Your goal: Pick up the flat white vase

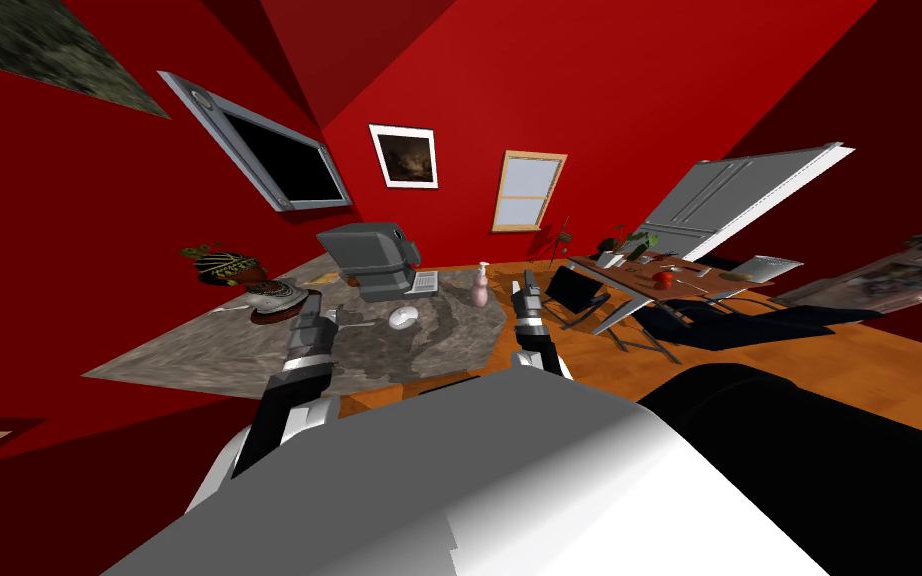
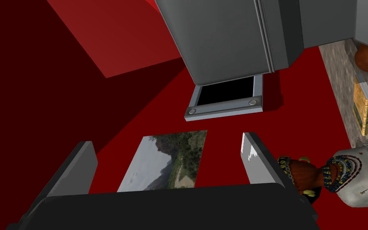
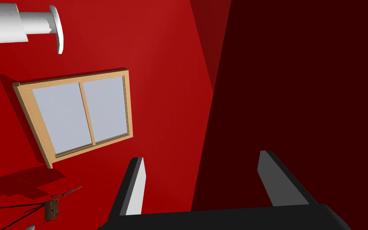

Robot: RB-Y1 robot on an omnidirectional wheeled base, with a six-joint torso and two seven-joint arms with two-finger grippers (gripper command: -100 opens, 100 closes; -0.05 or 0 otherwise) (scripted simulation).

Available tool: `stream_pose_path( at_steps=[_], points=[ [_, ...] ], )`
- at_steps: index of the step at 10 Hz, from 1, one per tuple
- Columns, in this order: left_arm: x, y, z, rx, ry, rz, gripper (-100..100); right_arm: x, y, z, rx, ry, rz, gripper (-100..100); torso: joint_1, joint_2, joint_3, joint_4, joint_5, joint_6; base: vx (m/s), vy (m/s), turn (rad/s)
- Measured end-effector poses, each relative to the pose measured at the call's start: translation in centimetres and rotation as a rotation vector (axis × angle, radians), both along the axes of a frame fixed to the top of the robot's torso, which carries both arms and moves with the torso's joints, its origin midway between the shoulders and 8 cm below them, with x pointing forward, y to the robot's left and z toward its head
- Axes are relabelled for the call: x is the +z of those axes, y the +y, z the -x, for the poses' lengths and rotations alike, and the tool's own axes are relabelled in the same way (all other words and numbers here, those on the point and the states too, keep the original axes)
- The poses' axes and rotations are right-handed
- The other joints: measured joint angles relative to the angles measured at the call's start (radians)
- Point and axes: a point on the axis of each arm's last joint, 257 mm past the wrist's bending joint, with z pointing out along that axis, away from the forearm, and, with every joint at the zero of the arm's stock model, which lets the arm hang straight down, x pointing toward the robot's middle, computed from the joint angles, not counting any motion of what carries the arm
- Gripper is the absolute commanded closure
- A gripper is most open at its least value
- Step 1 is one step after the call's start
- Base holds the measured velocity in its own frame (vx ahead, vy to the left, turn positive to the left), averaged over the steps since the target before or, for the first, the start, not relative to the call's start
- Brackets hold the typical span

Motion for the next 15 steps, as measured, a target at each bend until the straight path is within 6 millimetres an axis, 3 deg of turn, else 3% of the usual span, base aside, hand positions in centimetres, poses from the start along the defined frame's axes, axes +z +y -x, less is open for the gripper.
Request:
stream_pose_path(
  at_steps=[8, 15],
  points=[
    [-2.9, 3.3, -4.0, 0.021, 0.165, -0.008, -100, 0.0, 0.0, 0.0, 0.0, 0.0, 0.0, 0, 0.001, 0.0, 0.0, 0.0, 0.0, 0.0, -0.001, 0.05, -0.004],
    [-5.3, 7.4, -6.9, 0.069, 0.317, 0.007, -100, 0.0, 0.0, 0.0, 0.0, 0.0, 0.0, 0, -0.001, 0.0, 0.0, 0.0, 0.0, 0.0, 0.001, 0.05, -0.004]
  ],
)
